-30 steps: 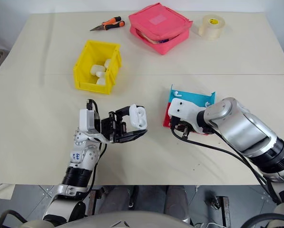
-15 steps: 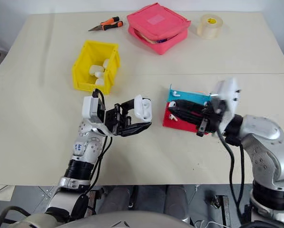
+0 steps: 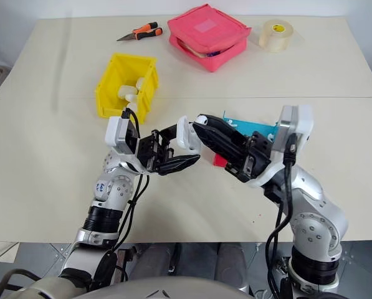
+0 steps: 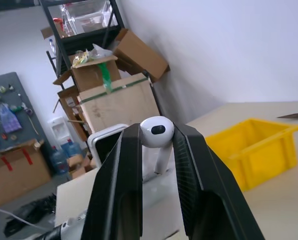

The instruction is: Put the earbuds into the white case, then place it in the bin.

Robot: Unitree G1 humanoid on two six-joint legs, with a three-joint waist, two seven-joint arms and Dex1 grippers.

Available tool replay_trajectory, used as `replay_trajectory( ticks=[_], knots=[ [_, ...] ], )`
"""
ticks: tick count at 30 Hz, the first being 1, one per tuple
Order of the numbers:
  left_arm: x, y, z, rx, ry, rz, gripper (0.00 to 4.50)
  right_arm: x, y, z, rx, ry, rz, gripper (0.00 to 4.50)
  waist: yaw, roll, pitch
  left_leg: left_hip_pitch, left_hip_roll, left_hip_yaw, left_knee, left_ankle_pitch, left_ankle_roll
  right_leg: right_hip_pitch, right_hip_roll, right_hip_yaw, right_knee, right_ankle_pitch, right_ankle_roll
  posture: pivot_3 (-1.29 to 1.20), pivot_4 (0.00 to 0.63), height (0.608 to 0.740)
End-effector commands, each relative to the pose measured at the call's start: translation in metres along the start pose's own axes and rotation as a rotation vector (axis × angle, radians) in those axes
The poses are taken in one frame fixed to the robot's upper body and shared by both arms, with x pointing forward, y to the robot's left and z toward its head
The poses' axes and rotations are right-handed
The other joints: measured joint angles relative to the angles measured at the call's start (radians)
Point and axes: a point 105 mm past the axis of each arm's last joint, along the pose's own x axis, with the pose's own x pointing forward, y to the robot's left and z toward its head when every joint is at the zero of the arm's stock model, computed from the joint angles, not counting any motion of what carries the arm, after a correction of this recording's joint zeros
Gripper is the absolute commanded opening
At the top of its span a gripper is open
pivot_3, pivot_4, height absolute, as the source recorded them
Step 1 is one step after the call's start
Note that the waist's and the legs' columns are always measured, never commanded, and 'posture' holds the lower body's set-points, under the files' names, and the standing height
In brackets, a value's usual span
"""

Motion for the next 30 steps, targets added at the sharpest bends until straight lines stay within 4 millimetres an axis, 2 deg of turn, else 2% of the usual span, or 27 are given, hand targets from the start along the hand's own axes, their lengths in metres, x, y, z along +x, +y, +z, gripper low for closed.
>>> replay_trajectory(
  ticks=[1,11,18,26,30],
  knots=[
    [0.007,-0.005,0.011,0.018,-0.039,-0.035,2.80,0.004,0.005,0.003,-0.022,-0.046,0.020,0.51,0.000,0.000,0.000,0.000,0.000,0.000,0.000,0.000,0.000,0.000,0.000,0.000,0.000,0.000,0.000,0.00,0.150,0.740],
    [0.012,-0.008,0.013,0.015,-0.045,-0.049,2.80,0.001,-0.012,-0.006,-0.027,-0.050,-0.028,0.51,0.000,0.000,0.000,0.000,0.000,0.000,0.000,0.000,0.000,0.000,0.000,0.000,0.000,0.000,0.000,0.00,0.150,0.740],
    [0.013,-0.008,0.013,0.012,-0.047,-0.056,2.80,0.006,-0.010,-0.016,-0.016,-0.012,0.001,0.51,-0.002,0.000,0.000,0.000,0.000,0.000,0.000,0.000,0.000,0.000,0.000,0.000,0.000,0.000,0.000,0.00,0.150,0.740],
    [0.016,-0.009,0.010,0.011,-0.055,-0.067,2.80,0.007,-0.009,-0.037,-0.141,0.144,0.066,0.51,-0.001,0.000,0.000,0.000,0.000,0.001,0.000,0.000,0.000,0.000,0.000,0.000,0.000,0.000,0.000,0.00,0.150,0.740],
    [0.016,-0.006,0.011,0.021,-0.064,-0.061,2.80,0.005,-0.013,-0.042,-0.130,0.169,0.046,0.51,-0.001,0.000,0.000,0.000,0.000,0.001,0.000,0.000,0.000,0.000,0.000,0.000,0.000,0.000,0.000,0.00,0.150,0.740]
  ],
)
